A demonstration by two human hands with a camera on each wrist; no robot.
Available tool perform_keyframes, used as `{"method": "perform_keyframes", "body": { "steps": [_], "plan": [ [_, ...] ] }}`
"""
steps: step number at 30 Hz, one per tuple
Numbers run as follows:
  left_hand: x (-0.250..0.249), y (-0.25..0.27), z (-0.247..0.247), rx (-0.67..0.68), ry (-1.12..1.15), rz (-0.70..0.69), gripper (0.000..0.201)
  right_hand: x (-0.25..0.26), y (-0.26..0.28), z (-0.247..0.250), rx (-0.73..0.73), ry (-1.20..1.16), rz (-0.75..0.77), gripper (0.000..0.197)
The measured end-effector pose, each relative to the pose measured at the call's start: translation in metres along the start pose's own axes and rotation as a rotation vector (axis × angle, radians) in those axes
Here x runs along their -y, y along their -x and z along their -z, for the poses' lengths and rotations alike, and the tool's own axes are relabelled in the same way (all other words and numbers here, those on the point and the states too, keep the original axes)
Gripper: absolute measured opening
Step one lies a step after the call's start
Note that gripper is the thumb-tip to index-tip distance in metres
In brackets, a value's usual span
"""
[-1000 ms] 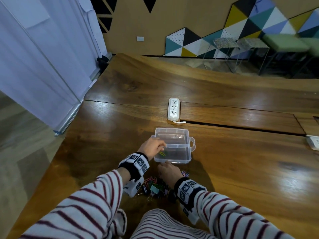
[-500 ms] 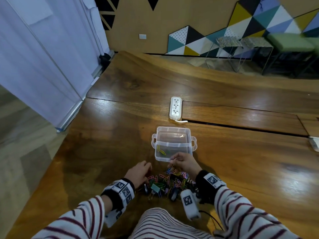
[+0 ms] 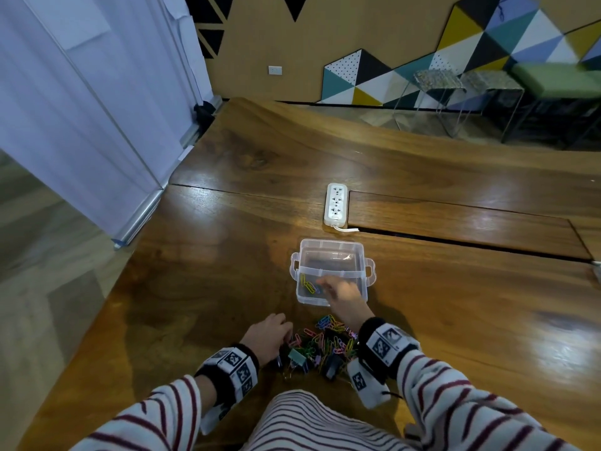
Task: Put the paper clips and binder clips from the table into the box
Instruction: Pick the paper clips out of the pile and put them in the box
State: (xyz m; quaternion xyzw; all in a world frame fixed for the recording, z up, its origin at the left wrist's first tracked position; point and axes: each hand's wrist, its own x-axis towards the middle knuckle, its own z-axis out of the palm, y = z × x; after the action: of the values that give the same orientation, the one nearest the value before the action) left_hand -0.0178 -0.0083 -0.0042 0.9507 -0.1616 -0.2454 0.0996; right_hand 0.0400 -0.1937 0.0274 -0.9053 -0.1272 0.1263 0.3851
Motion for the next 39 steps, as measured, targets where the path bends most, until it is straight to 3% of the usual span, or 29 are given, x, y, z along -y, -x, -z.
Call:
{"method": "perform_keyframes", "body": {
  "steps": [4, 10, 14, 17, 21, 26, 31, 39],
  "plan": [
    [0.001, 0.002, -0.003, 0.008, 0.038, -0.043, 0.014, -0.004, 0.02, -0.018, 0.242, 0.238, 0.148, 0.022],
    [0.018, -0.002, 0.004, -0.012, 0.237, 0.006, 0.019, -0.003, 0.023, -0.039, 0.42, 0.43, 0.22, 0.037],
    [0.031, -0.003, 0.025, -0.12, 0.526, 0.113, 0.011, 0.001, 0.019, -0.05, 0.412, 0.496, 0.283, 0.043],
    [0.032, -0.008, 0.047, -0.156, 0.619, 0.107, 0.014, 0.002, 0.018, -0.057, 0.415, 0.53, 0.281, 0.037],
    [0.024, -0.027, 0.073, -0.198, 0.594, 0.062, 0.009, 0.004, 0.018, -0.061, 0.431, 0.515, 0.25, 0.024],
    [0.006, -0.056, 0.09, -0.219, 0.589, 0.004, 0.007, 0.008, 0.015, -0.059, 0.406, 0.487, 0.158, 0.023],
    [-0.012, -0.082, 0.093, -0.209, 0.504, 0.081, 0.011, 0.005, 0.016, -0.059, 0.409, 0.462, 0.129, 0.023],
    [0.003, -0.065, 0.088, -0.198, 0.542, 0.004, 0.019, 0.006, 0.017, -0.05, 0.416, 0.51, 0.172, 0.019]
  ]
}}
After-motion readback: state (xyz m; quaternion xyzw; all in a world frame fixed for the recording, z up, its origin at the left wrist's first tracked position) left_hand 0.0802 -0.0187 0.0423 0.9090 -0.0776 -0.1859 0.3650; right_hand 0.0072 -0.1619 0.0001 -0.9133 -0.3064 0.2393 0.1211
